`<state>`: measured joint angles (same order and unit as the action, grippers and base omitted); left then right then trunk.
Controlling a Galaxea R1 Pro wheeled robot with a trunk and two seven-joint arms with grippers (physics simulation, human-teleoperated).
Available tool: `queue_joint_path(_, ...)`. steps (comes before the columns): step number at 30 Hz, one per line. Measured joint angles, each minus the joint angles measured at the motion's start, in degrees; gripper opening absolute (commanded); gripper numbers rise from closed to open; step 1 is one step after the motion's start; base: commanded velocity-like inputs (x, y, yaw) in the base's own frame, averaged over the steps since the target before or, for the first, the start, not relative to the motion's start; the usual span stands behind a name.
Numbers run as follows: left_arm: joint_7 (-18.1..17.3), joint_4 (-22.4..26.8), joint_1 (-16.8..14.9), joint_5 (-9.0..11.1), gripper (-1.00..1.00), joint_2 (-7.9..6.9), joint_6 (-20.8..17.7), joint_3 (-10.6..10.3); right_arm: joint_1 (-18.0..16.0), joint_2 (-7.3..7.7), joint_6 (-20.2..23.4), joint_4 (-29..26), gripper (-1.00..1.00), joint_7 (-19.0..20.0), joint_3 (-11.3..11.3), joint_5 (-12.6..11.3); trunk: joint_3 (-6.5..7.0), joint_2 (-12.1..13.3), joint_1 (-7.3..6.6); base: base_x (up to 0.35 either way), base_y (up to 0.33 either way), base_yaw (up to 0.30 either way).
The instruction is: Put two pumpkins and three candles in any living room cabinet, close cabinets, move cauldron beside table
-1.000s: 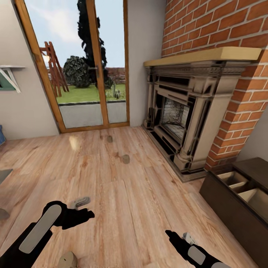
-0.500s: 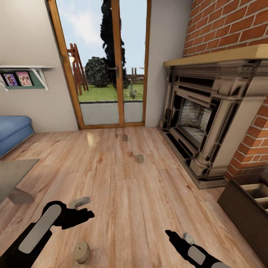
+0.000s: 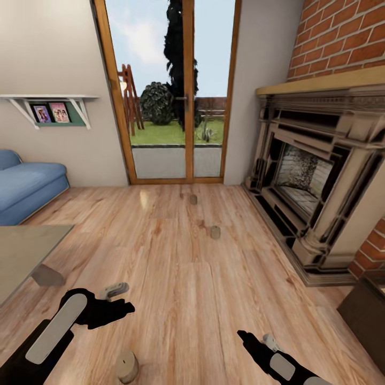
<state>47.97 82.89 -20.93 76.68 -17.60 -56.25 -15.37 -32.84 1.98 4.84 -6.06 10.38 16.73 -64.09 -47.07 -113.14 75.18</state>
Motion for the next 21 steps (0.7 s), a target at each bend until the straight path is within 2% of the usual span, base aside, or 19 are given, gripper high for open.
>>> queue_joint_path(12, -0.1, 0.0, 0.0, 0.0, 1.0, 0.08, 0.0, 0.0, 0.0, 0.0, -0.1, 0.0, 1.0, 0.0, 0.0, 0.0, 0.0, 0.0, 0.0, 0.301, 0.041, 0.001)
queue_joint_path(21, 0.0, -0.1, 0.0, 0.0, 1.0, 0.09, 0.0, 0.1, 0.0, 0.02, -0.1, 0.0, 1.0, 0.0, 0.0, 0.0, 0.0, 0.0, 0.02, 0.096, 0.052, 0.0)
